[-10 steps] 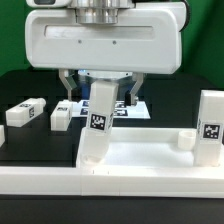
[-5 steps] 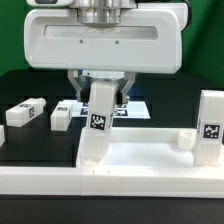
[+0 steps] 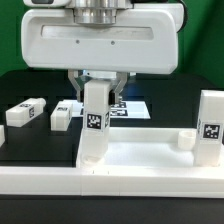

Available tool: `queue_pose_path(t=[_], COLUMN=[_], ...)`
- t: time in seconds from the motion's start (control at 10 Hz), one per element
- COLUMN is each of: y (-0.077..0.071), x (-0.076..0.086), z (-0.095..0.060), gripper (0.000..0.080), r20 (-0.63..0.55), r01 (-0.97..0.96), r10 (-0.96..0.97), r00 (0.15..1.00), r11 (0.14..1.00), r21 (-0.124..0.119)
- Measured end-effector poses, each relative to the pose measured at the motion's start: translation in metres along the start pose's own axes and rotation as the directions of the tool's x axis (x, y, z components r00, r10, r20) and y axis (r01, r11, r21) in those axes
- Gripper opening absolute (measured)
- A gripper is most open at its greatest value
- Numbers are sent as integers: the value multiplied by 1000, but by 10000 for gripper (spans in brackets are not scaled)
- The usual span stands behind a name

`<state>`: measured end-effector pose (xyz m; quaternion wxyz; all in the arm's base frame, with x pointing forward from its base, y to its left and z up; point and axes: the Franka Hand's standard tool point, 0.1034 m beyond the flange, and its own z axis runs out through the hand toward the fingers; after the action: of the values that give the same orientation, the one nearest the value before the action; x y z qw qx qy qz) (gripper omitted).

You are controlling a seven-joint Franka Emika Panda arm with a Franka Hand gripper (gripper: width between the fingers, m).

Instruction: Assemble desk

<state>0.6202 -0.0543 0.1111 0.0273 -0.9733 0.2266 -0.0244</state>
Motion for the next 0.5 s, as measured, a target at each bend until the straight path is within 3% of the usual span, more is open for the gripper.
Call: queue_pose_path(t=[0.2, 0.5], y=[0, -1], x=[0, -1], z=[1, 1], gripper=[294, 294], r20=[1, 17], r01=[-209, -484], r10=[209, 484], r00=[978, 875], r11=[978, 875], r21=[11, 27])
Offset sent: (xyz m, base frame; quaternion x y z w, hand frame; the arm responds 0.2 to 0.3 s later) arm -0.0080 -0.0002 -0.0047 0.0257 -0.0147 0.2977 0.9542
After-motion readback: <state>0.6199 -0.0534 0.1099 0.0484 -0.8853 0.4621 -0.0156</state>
